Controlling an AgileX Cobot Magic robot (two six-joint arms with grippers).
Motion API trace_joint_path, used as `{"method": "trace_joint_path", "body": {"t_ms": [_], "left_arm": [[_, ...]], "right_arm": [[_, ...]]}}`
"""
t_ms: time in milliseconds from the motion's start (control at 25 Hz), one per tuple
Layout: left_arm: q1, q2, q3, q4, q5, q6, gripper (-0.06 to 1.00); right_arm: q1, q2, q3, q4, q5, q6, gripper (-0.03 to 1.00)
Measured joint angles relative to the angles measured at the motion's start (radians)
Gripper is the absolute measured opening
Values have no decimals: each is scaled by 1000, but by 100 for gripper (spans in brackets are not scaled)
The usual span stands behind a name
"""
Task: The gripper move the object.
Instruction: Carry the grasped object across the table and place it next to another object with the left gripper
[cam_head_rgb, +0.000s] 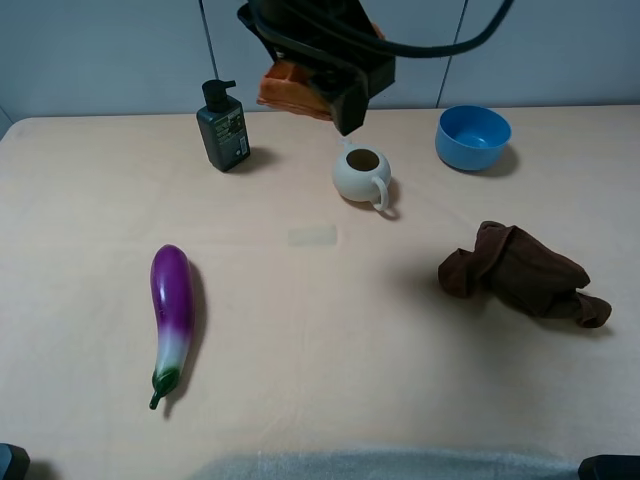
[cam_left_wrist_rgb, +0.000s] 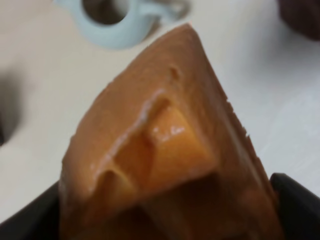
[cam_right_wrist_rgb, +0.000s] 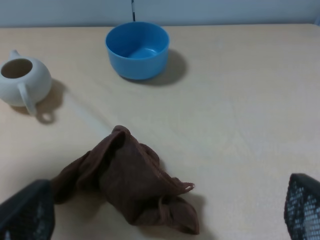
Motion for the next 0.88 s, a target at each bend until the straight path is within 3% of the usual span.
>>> {"method": "trace_joint_path", "body": {"t_ms": [880], "left_arm": [[230, -141, 190, 25, -1, -22, 72]], "right_arm": [[0, 0, 0, 1, 0, 0, 69]]}}
